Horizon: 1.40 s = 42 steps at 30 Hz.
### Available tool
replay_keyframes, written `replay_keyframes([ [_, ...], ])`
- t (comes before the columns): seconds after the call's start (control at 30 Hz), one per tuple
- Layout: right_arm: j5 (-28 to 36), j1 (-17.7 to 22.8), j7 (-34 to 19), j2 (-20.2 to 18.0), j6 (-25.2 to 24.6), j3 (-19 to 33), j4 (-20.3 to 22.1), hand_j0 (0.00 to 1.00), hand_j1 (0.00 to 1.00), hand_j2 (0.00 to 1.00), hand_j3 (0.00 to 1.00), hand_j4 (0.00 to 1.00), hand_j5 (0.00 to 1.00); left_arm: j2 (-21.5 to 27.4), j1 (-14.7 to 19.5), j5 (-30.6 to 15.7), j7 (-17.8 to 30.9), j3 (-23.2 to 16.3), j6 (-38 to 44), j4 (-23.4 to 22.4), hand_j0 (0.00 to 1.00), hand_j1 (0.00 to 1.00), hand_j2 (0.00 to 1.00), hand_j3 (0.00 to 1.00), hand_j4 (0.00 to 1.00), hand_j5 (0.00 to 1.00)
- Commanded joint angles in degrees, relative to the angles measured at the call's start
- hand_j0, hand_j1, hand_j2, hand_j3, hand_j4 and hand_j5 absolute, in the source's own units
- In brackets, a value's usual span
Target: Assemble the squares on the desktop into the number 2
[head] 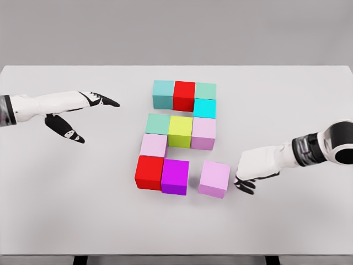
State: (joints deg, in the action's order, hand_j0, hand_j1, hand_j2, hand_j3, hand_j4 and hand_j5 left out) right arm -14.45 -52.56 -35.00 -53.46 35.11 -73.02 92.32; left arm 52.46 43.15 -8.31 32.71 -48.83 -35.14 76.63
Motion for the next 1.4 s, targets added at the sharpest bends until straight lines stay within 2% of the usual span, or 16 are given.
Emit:
replay_keyframes([
  [0.0,0.4,0.0,0.0,0.2,-0.1,-0.2,0.1,0.20,0.20,0.20,0.20,0.20,0.20,0.1,0.0,-0.5,0.0,0.1,0.1,0.1,1.00,1.00,1.00,1.00,1.00,1.00],
  [0.53,0.8,-0.6,0.0,2.2,-0.1,-0.2,0.2,0.20,0.20,0.20,0.20,0.20,0.20,0.1,-0.7,-0.4,0.1,0.1,0.1,0.6,1.00,1.00,1.00,1.00,1.00,1.00],
  [0.93,1.1,-0.7,0.0,2.4,-0.1,-0.2,1.0,0.20,0.20,0.20,0.20,0.20,0.20,0.1,-0.6,-0.3,0.1,0.0,0.1,0.3,1.00,1.00,1.00,1.00,1.00,1.00],
  [1.37,1.0,-0.7,0.0,2.2,-0.1,-0.3,-1.6,0.20,0.20,0.20,0.20,0.20,0.20,0.1,-0.7,-0.3,0.2,0.1,0.1,0.2,1.00,1.00,1.00,1.00,1.00,1.00],
])
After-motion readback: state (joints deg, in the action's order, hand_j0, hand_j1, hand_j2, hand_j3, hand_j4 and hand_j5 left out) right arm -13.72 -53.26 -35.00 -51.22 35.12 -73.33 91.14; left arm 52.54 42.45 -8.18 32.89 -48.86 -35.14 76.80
